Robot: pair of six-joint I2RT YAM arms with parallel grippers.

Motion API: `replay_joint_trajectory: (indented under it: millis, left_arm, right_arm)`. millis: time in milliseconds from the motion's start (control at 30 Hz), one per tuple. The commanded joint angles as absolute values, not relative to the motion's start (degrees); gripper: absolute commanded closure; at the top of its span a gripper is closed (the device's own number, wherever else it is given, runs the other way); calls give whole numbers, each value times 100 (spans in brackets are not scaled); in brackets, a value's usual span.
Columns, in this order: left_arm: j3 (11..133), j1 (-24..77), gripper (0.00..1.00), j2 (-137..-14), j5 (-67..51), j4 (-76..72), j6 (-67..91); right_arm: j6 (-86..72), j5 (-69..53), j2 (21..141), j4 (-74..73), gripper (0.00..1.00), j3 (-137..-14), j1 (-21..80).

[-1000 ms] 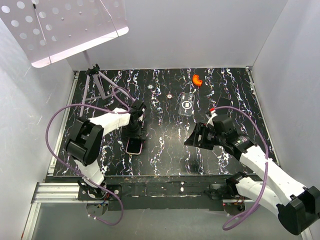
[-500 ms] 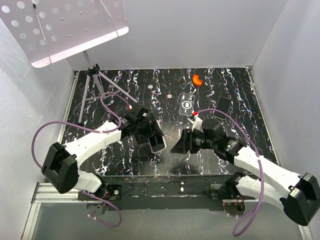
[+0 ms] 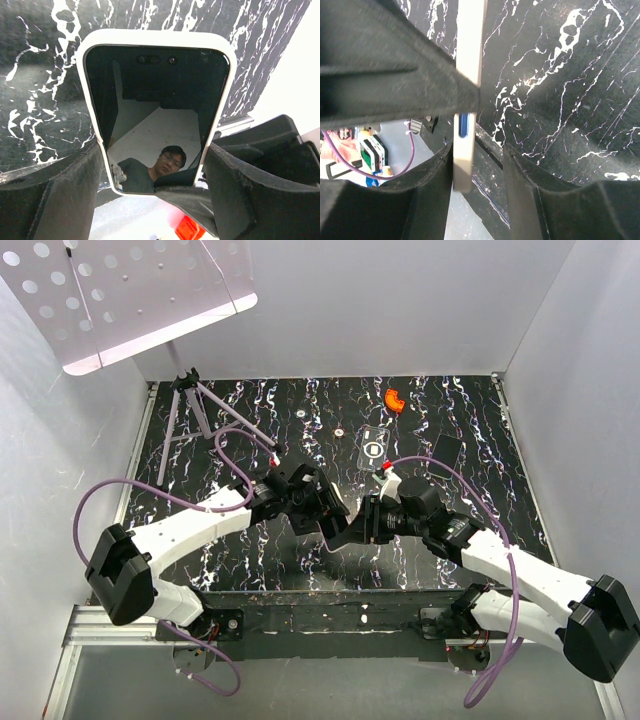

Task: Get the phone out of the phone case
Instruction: Pick up the phone at the center of the board, then remove the phone case from the phone.

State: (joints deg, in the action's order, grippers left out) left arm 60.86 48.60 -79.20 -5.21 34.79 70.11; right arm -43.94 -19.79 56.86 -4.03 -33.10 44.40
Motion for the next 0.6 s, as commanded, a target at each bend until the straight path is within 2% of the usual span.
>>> replay_joint_trajectory:
  millis: [0,67,100,133,167,267,300,567]
  left_arm:
    - [6460,5106,100,-7910,-536,3234,7251]
    - [6504,5133,100,-7928,-536,3243,7260]
    - [6487,5133,100,-7919,-545,3243,7295]
    - [6478,5142,100,-7910,-545,3200,7304]
    - [6495,5133,94,-7849,-501,3112,7217]
    - [6566,5142,15,-7560,-142,3041,6970]
    - [6513,5142,2,-7402,94,2937,6857]
    - [5697,5124,2,-6286,580,1970,6363]
  right_arm:
    - [-4473,-1776,5722,-132,54,-3463,4465]
    - [-4544,-1784,5713,-53,71,-3419,4474]
    - [-4535,-1862,5704,-53,94,-3410,4474]
    - [-4500,-1959,5687,-53,99,-3401,4482]
    - [-4474,-2021,5660,121,99,-3375,4482]
    - [-4640,-2013,5301,394,99,-3148,4474]
    - [-4736,-2039,5178,596,99,-3033,4474]
    - [-5115,-2320,4808,703,99,-3006,4334]
